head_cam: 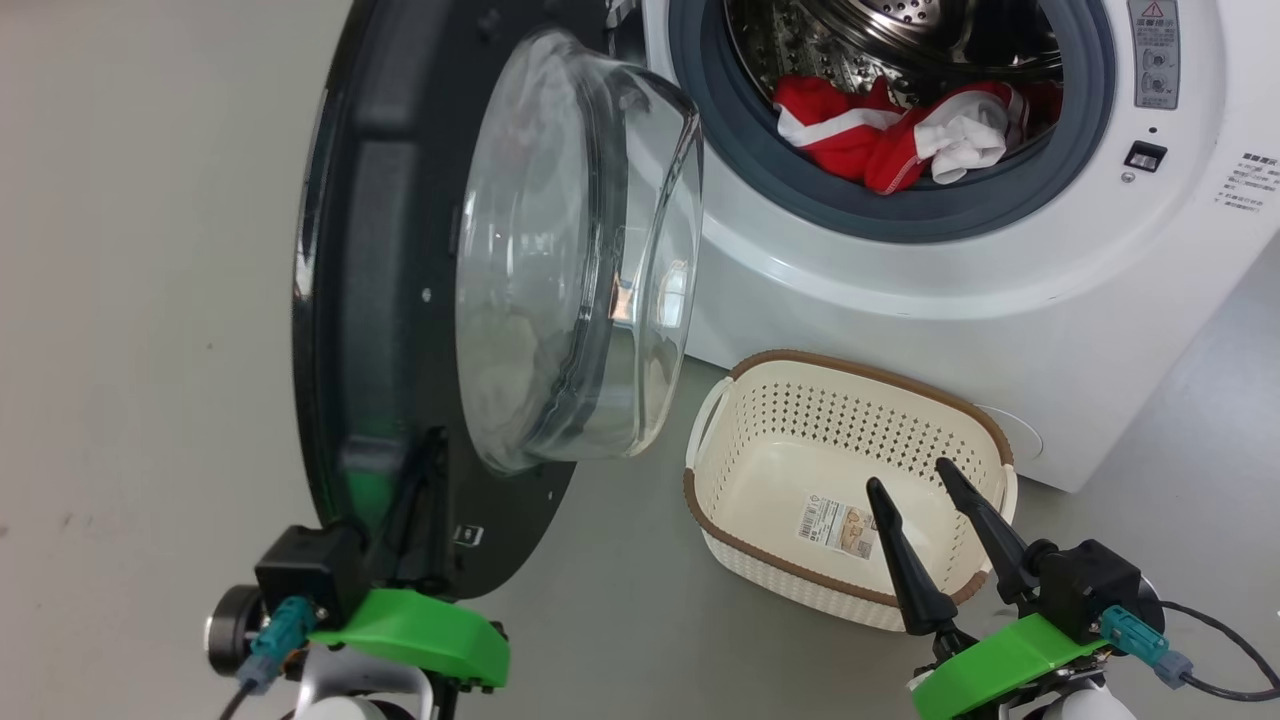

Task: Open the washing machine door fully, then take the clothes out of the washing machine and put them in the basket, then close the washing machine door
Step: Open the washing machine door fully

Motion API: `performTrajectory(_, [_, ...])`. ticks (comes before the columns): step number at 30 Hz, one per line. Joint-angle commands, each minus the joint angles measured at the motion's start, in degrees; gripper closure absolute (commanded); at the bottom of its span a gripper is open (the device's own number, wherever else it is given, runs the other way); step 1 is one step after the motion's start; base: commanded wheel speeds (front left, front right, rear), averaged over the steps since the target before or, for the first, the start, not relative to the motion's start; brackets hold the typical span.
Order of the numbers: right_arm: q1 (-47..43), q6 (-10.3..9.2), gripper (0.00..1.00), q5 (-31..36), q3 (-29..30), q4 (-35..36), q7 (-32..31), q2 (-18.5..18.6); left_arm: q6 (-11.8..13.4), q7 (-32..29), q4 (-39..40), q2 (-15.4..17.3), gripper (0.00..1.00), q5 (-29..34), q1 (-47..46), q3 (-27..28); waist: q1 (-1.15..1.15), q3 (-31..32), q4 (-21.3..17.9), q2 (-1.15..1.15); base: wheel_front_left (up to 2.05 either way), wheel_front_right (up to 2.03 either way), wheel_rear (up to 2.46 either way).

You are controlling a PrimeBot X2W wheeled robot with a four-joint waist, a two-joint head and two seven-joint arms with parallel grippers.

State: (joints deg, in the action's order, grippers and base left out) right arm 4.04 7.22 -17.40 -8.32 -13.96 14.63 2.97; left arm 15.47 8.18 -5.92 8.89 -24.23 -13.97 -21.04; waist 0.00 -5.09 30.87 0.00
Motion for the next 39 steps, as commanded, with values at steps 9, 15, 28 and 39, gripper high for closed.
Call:
performTrajectory(9, [2.3,0.26,0.00,1.4,-2.4,0.8,0.4,-0.1,2.8,0.4,-2.1,3.6,1.00,-1.2,-1.8,6.3,0.00,-0.5,0.0,0.00,0.00,0.00,0.00])
performTrajectory(15, [2.1,0.26,0.00,2.3,-3.1,0.8,0.4,-0.1,3.3,2.1,-3.8,4.2,1.00,-2.2,-2.7,8.5,0.00,-1.6,0.2,0.00,0.00,0.00,0.00])
performTrajectory(28, [2.6,0.26,0.00,3.6,-3.1,1.4,0.4,-0.1,3.0,4.3,-8.4,5.2,1.00,-4.6,-6.3,12.6,0.00,-3.4,0.0,0.00,0.00,0.00,0.00])
performTrajectory(39, [2.8,0.26,0.00,4.6,-2.9,1.6,0.4,-0.1,1.8,6.0,-14.6,6.3,1.00,-5.8,-9.1,15.6,0.00,-4.3,-0.5,0.00,0.00,0.00,0.00])
